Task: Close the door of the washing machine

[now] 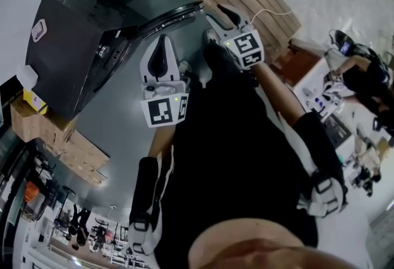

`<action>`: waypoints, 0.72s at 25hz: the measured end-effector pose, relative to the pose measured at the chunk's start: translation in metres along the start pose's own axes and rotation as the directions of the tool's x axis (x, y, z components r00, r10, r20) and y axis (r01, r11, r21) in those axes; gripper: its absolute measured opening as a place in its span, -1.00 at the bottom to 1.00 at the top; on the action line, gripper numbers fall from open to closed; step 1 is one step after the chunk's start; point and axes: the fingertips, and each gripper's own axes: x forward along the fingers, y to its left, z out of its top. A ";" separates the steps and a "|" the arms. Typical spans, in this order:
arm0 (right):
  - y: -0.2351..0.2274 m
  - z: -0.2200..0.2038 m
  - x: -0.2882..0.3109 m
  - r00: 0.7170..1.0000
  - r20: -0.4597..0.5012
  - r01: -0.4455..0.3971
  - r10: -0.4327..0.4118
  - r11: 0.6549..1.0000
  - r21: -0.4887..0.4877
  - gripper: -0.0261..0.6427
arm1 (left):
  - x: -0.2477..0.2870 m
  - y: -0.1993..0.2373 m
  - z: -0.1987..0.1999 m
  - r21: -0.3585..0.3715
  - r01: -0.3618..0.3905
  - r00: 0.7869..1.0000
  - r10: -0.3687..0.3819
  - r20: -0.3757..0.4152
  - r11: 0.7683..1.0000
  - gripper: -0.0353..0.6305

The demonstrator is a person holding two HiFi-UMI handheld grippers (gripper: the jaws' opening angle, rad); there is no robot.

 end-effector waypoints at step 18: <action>-0.028 -0.207 0.156 0.745 -0.621 -0.457 0.245 0.865 -0.206 -0.43 | 0.068 0.010 -0.031 -0.021 -0.123 0.990 0.121 -0.065 0.992 -0.88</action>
